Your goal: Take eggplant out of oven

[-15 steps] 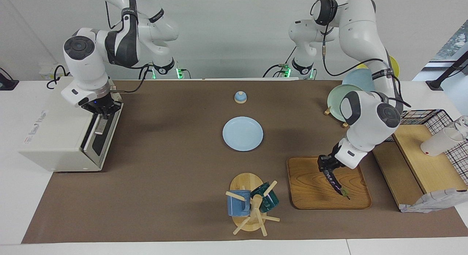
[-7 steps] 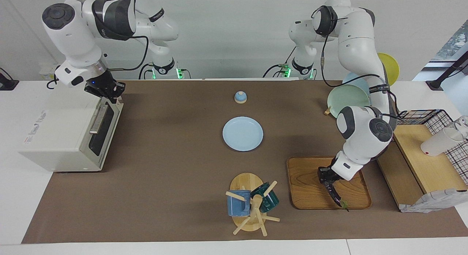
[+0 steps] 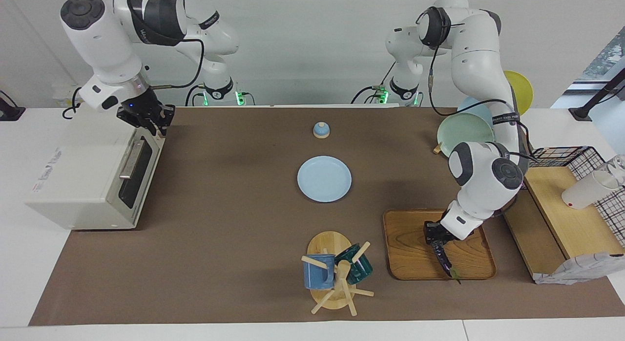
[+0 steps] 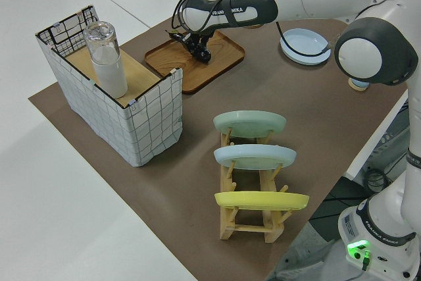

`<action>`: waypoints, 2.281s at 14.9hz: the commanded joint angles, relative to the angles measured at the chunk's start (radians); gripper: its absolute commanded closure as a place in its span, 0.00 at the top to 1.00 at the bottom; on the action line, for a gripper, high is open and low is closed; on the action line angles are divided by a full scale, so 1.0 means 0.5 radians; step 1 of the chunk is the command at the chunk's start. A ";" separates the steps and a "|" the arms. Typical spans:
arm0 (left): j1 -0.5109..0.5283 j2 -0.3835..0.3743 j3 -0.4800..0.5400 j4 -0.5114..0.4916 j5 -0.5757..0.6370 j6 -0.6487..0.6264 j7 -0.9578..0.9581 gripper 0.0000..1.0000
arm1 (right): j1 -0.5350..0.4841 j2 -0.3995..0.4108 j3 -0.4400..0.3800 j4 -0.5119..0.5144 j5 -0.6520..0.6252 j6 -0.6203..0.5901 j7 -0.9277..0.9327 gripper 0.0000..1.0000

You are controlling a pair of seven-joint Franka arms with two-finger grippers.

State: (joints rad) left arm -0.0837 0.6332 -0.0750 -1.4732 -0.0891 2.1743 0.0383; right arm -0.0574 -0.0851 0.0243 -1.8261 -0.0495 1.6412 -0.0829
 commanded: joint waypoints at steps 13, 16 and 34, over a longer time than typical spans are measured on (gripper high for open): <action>0.026 -0.962 0.061 -0.069 0.119 -0.905 -0.046 1.00 | 0.164 0.146 -0.141 0.271 0.032 -0.300 0.009 1.00; 0.026 -1.109 0.061 -0.079 0.141 -1.185 -0.043 1.00 | 0.164 0.136 -0.153 0.259 0.035 -0.300 0.009 1.00; 0.260 -1.269 -0.117 -0.133 0.144 -1.557 -0.227 1.00 | 0.142 0.115 -0.205 0.274 0.065 -0.193 0.006 1.00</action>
State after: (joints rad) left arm 0.0233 -0.0172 -0.1076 -1.5474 -0.0245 1.4106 -0.0573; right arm 0.0179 -0.0148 -0.0757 -1.6771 -0.0453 1.5376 -0.0830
